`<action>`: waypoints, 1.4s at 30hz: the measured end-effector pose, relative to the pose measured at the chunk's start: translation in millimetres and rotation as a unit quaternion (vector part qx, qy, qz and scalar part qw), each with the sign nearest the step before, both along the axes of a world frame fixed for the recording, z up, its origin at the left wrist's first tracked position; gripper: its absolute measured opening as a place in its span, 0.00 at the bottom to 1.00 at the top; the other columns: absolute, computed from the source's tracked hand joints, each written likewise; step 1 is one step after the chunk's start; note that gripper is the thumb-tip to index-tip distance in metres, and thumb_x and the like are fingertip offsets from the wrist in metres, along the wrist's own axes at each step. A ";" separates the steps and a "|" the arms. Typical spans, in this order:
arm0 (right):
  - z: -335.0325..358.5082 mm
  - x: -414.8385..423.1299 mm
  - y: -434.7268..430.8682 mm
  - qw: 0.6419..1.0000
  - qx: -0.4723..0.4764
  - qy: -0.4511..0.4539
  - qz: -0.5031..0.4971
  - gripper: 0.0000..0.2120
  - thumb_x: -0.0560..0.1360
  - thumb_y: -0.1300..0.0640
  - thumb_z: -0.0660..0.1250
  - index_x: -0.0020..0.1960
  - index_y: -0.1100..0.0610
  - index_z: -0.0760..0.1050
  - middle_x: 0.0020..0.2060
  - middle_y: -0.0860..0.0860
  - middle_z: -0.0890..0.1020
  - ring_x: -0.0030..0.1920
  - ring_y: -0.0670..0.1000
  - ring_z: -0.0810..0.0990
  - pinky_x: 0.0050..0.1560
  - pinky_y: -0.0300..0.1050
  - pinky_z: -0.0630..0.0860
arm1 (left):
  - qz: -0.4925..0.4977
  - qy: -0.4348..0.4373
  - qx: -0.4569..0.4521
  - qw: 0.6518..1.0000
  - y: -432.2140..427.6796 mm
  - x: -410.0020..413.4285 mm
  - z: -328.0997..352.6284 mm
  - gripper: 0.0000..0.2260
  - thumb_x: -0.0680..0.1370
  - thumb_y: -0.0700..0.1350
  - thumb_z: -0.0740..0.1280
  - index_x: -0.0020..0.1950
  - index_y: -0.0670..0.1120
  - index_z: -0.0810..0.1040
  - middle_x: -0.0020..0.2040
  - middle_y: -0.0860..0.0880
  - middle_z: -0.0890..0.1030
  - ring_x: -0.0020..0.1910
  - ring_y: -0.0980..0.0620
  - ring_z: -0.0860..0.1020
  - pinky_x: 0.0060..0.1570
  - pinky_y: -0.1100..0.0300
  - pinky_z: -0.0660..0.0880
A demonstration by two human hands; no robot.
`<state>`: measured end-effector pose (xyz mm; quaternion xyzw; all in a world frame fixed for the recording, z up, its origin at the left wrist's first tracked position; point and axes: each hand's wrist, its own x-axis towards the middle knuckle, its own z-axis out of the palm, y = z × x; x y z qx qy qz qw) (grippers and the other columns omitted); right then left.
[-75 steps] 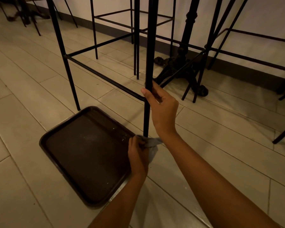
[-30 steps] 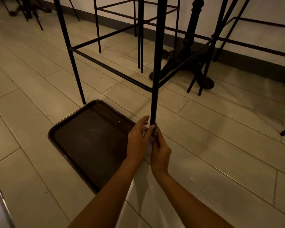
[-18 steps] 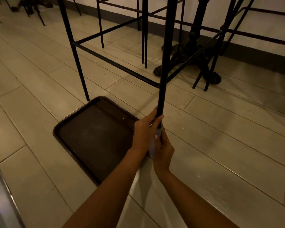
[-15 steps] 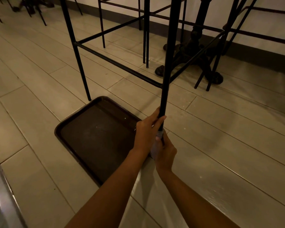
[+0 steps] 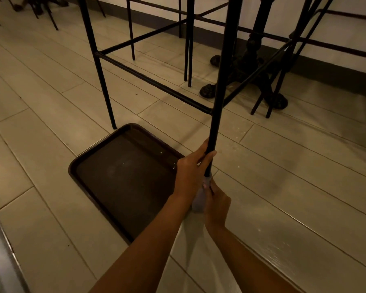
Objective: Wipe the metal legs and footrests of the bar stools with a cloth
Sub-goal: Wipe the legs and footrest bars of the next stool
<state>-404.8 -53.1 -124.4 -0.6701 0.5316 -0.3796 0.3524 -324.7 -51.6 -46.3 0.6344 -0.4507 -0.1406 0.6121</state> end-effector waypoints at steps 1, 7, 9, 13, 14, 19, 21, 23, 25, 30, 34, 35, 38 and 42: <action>-2.2 -1.0 -1.3 0.999 -0.005 0.034 0.007 0.10 0.77 0.57 0.62 0.52 0.60 0.80 0.39 0.57 0.85 0.35 0.45 0.78 0.34 0.27 0.67 | 0.000 -0.005 0.003 1.000 -0.4 0.6 -0.2 0.22 0.74 0.47 0.67 0.66 0.39 0.71 0.50 0.52 0.79 0.46 0.70 0.79 0.50 0.71 0.77; 0.5 2.3 2.1 1.000 0.006 -0.004 -0.015 0.11 0.77 0.60 0.63 0.57 0.62 0.78 0.44 0.56 0.84 0.41 0.49 0.81 0.39 0.26 0.68 | -0.006 -0.027 -0.004 1.000 -0.7 1.0 1.9 0.22 0.74 0.45 0.67 0.67 0.40 0.68 0.50 0.51 0.80 0.48 0.64 0.78 0.51 0.73 0.76; -0.2 5.0 2.9 1.000 0.011 -0.023 -0.018 0.11 0.77 0.60 0.62 0.57 0.62 0.78 0.45 0.55 0.84 0.43 0.51 0.82 0.40 0.27 0.69 | -0.004 -0.035 -0.013 0.999 -1.2 0.5 2.0 0.24 0.73 0.49 0.66 0.66 0.40 0.68 0.49 0.46 0.82 0.47 0.64 0.78 0.50 0.74 0.75; -5.4 5.6 -0.2 1.000 -0.005 0.004 -0.005 0.12 0.76 0.61 0.63 0.57 0.63 0.77 0.44 0.58 0.84 0.43 0.54 0.83 0.42 0.38 0.73 | 0.006 -0.048 -0.020 0.999 -1.6 0.8 1.3 0.24 0.74 0.48 0.66 0.66 0.39 0.70 0.48 0.42 0.84 0.47 0.65 0.78 0.49 0.75 0.75; -7.2 5.4 -1.2 1.000 -0.008 0.012 -0.005 0.11 0.76 0.61 0.63 0.56 0.64 0.77 0.44 0.58 0.84 0.42 0.54 0.83 0.42 0.39 0.73 | 0.008 -0.047 -0.021 0.999 -1.3 0.3 2.1 0.25 0.74 0.51 0.65 0.66 0.38 0.71 0.48 0.44 0.83 0.47 0.65 0.78 0.49 0.75 0.75; -18.0 6.4 -4.7 0.998 -0.005 0.070 0.000 0.09 0.75 0.62 0.65 0.53 0.64 0.79 0.42 0.58 0.84 0.41 0.54 0.83 0.41 0.37 0.72 | 0.009 -0.057 -0.020 0.998 -0.3 -0.4 2.8 0.26 0.75 0.54 0.62 0.66 0.38 0.71 0.48 0.46 0.83 0.46 0.64 0.78 0.48 0.75 0.75; -24.5 6.1 -5.7 0.997 0.004 0.073 0.004 0.08 0.75 0.62 0.65 0.51 0.63 0.79 0.42 0.58 0.84 0.41 0.54 0.82 0.42 0.38 0.72 | 0.007 -0.055 -0.017 0.998 -0.2 0.6 3.3 0.25 0.74 0.53 0.64 0.66 0.39 0.71 0.48 0.47 0.83 0.46 0.64 0.78 0.48 0.74 0.76; -30.0 5.6 -7.5 0.997 0.024 0.074 0.009 0.07 0.75 0.62 0.64 0.49 0.63 0.79 0.41 0.58 0.83 0.42 0.55 0.82 0.42 0.41 0.75 | 0.005 -0.052 -0.018 0.998 -0.3 0.9 4.0 0.25 0.74 0.52 0.64 0.66 0.40 0.70 0.49 0.49 0.82 0.46 0.64 0.78 0.48 0.74 0.76; -32.3 5.5 -8.5 0.997 0.042 0.071 0.013 0.07 0.75 0.62 0.64 0.49 0.62 0.80 0.42 0.58 0.83 0.43 0.55 0.81 0.43 0.45 0.77 | 0.005 -0.054 -0.021 0.998 -0.5 1.4 4.1 0.25 0.74 0.52 0.64 0.66 0.39 0.71 0.49 0.45 0.83 0.47 0.64 0.78 0.48 0.74 0.76; -29.5 2.8 -0.3 0.998 0.009 0.062 -0.018 0.08 0.75 0.64 0.63 0.50 0.62 0.80 0.42 0.57 0.83 0.42 0.53 0.81 0.42 0.38 0.73 | 0.001 -0.061 -0.027 0.998 0.7 0.7 3.9 0.27 0.75 0.56 0.60 0.66 0.39 0.70 0.49 0.44 0.83 0.47 0.65 0.77 0.48 0.76 0.75; -35.4 4.9 -4.3 0.997 0.026 0.071 0.002 0.07 0.75 0.63 0.64 0.48 0.61 0.80 0.42 0.57 0.83 0.43 0.54 0.81 0.43 0.40 0.74 | 0.001 -0.067 -0.028 0.997 0.1 1.8 1.5 0.26 0.75 0.55 0.60 0.66 0.39 0.71 0.49 0.43 0.84 0.48 0.65 0.78 0.48 0.74 0.76; -37.2 5.1 -6.3 0.996 0.032 0.078 0.009 0.07 0.75 0.63 0.64 0.49 0.61 0.80 0.43 0.57 0.83 0.43 0.54 0.82 0.45 0.41 0.75 | 0.004 -0.069 -0.029 0.997 0.1 1.5 1.5 0.25 0.75 0.54 0.60 0.66 0.38 0.71 0.49 0.42 0.84 0.48 0.65 0.78 0.48 0.75 0.76; -39.5 3.9 -10.4 0.996 0.043 0.082 0.021 0.08 0.74 0.63 0.65 0.50 0.63 0.80 0.44 0.59 0.84 0.44 0.56 0.82 0.46 0.45 0.77 | 0.001 -0.073 -0.031 0.997 -0.5 0.6 1.4 0.24 0.75 0.50 0.64 0.65 0.37 0.71 0.48 0.41 0.84 0.50 0.62 0.78 0.48 0.77 0.74; -39.0 3.7 -11.1 0.995 0.055 0.081 0.035 0.08 0.74 0.63 0.65 0.50 0.64 0.80 0.44 0.60 0.84 0.45 0.56 0.82 0.46 0.41 0.75 | -0.003 -0.073 -0.035 0.997 0.1 1.8 1.9 0.24 0.75 0.52 0.63 0.66 0.38 0.70 0.48 0.42 0.84 0.47 0.64 0.78 0.48 0.75 0.76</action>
